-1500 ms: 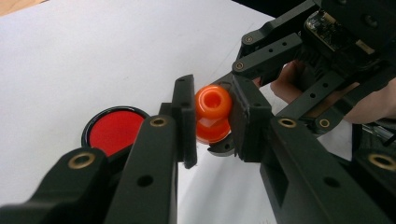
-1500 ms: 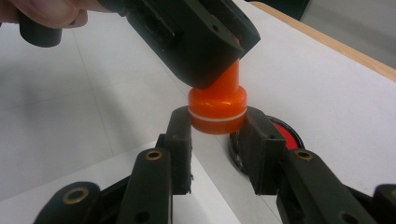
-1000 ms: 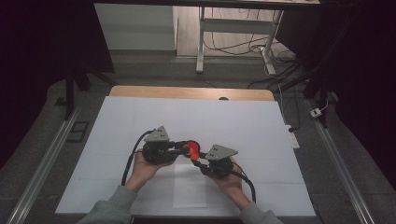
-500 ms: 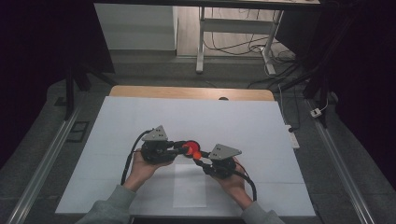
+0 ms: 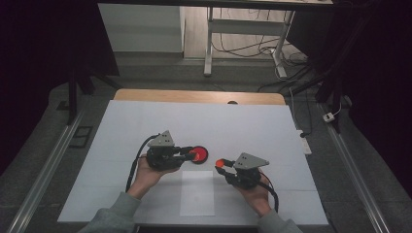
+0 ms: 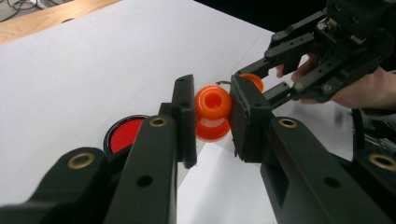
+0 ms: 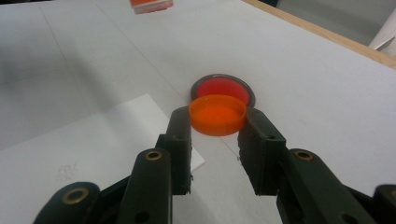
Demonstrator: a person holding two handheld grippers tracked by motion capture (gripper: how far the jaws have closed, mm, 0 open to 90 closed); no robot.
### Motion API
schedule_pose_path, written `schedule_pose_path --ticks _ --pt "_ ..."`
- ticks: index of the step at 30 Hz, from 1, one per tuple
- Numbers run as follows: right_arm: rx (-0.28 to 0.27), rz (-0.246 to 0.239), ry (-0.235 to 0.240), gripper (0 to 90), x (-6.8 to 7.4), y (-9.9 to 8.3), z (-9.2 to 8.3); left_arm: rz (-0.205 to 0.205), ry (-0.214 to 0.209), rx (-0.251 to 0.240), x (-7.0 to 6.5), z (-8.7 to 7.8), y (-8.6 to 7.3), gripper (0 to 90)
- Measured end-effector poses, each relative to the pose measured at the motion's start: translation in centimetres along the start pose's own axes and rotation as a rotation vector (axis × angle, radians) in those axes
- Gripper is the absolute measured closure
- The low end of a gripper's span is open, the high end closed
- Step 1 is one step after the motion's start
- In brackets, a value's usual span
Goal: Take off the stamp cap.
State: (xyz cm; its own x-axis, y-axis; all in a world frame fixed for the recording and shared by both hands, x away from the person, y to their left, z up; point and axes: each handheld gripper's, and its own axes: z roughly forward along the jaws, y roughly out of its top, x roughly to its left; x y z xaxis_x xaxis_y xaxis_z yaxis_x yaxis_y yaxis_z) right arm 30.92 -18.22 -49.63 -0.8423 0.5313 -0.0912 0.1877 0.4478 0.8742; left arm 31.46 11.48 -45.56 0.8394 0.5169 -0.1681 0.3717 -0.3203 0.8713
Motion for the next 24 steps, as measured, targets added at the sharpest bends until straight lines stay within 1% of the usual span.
schedule_pose_path --ticks 10,12,19,21,22,23,24 --pt "0.002 0.029 -0.028 64.6 -0.8 -0.9 -1.6 0.006 0.004 0.010 0.0 0.1 0.0 72.9" --pt "-0.007 0.040 -0.030 64.6 -0.9 -1.1 -1.9 0.007 0.005 0.011 0.0 0.1 0.1 72.9" --pt "-0.006 0.044 -0.040 64.5 -1.1 -1.6 -2.7 0.010 0.017 0.011 0.1 -0.2 0.1 72.9" --pt "-0.002 0.046 -0.041 64.5 -1.1 -1.7 -3.1 0.009 0.019 0.011 0.2 -0.3 0.1 72.8" --pt "-0.009 0.048 -0.044 64.5 -1.1 -1.9 -3.3 0.008 0.021 0.010 0.2 -0.4 0.2 72.8" --pt "-0.003 0.050 -0.047 64.5 -1.2 -2.0 -3.5 0.007 0.021 0.011 0.2 -0.5 0.2 72.8" --pt "-0.009 0.053 -0.048 64.5 -1.2 -2.1 -3.8 0.006 0.024 0.010 0.3 -0.5 0.2 72.8"
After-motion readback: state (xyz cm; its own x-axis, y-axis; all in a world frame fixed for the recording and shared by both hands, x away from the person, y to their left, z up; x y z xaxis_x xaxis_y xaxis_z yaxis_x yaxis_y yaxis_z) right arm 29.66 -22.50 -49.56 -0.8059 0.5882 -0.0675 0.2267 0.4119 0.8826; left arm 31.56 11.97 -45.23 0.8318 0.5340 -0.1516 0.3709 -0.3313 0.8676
